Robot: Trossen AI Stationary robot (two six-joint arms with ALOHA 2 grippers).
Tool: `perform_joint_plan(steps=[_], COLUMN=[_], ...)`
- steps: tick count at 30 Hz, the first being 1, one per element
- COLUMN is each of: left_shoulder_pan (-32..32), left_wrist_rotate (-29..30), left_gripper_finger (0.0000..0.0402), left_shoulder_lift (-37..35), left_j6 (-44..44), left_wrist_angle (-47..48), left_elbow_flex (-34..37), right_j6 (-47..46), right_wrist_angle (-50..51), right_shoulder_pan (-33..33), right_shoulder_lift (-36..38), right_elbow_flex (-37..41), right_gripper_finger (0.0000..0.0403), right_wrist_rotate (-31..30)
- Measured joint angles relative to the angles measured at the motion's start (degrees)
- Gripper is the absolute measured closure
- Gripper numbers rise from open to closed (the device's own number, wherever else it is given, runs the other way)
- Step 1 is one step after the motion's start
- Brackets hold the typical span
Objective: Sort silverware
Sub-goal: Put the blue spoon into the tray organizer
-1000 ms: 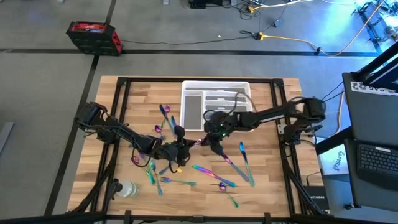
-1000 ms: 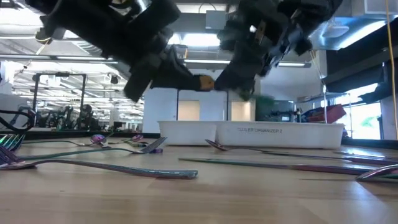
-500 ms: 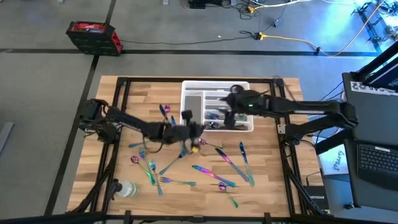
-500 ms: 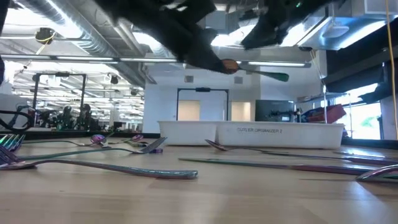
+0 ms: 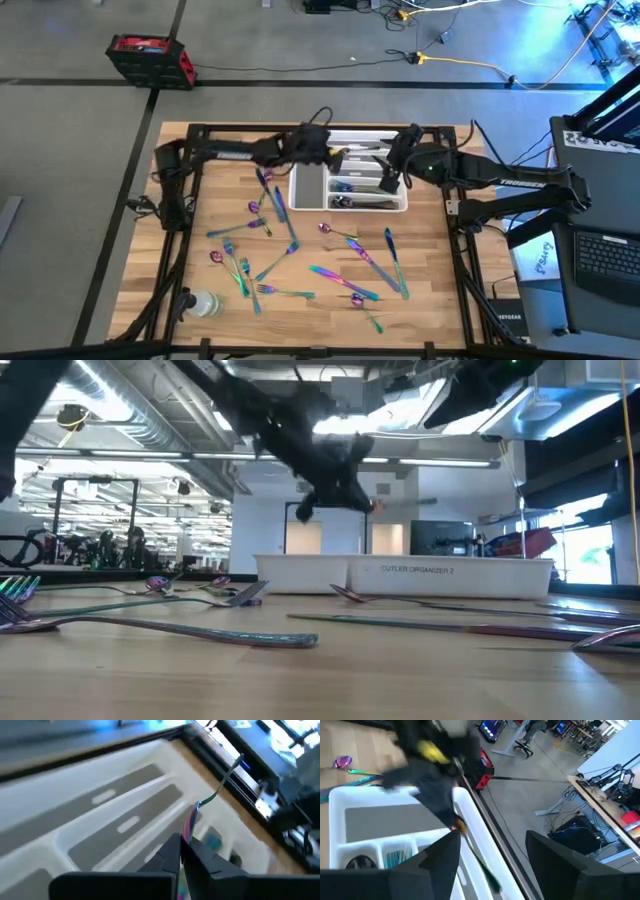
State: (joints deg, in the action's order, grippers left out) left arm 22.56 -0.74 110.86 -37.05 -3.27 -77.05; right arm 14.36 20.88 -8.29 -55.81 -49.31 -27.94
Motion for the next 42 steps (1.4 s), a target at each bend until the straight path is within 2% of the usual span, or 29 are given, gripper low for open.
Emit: perform_joint_plan(steps=[4,9,12,15,20,25,42], left_shoulder_pan=[2.88,4.45,4.69,5.25,6.73,8.09,7.92], left_wrist_rotate=[-2.22,-8.05,-8.44,-8.83,-13.85,-19.11,-18.97], left_gripper_finger=[0.0401,0.0401,0.0401,0.0401,0.0401,0.0401,0.0401], left_shoulder_lift=[6.94,15.03,17.99,19.68,19.75,19.92,20.45], left_j6=[-9.97,-12.51,-12.28,-14.30,-21.16,-22.63,-21.45], left_wrist_angle=[9.20,18.40,24.74,30.24,31.63,31.79,35.92], left_elbow_flex=[-8.20,-20.28,-26.53,-29.86,-30.76,-30.74,-30.52], right_j6=[0.12,0.12,0.11,0.02,-0.44,-2.43,-3.82], right_wrist_angle=[0.28,0.68,0.74,1.03,2.16,4.25,4.14], right_shoulder_pan=[0.00,0.00,0.00,0.00,0.00,0.02,0.02], right_shoulder_lift=[-0.04,-0.03,-0.03,-0.03,-0.03,-0.03,-0.31], right_elbow_flex=[1.42,2.20,2.20,2.20,2.20,2.20,2.20], right_gripper_finger=[0.0194,0.0194,0.0194,0.0194,0.0194,0.0194,0.0194], right_wrist_rotate=[0.00,-0.07,-0.07,-0.07,-0.10,0.13,0.50])
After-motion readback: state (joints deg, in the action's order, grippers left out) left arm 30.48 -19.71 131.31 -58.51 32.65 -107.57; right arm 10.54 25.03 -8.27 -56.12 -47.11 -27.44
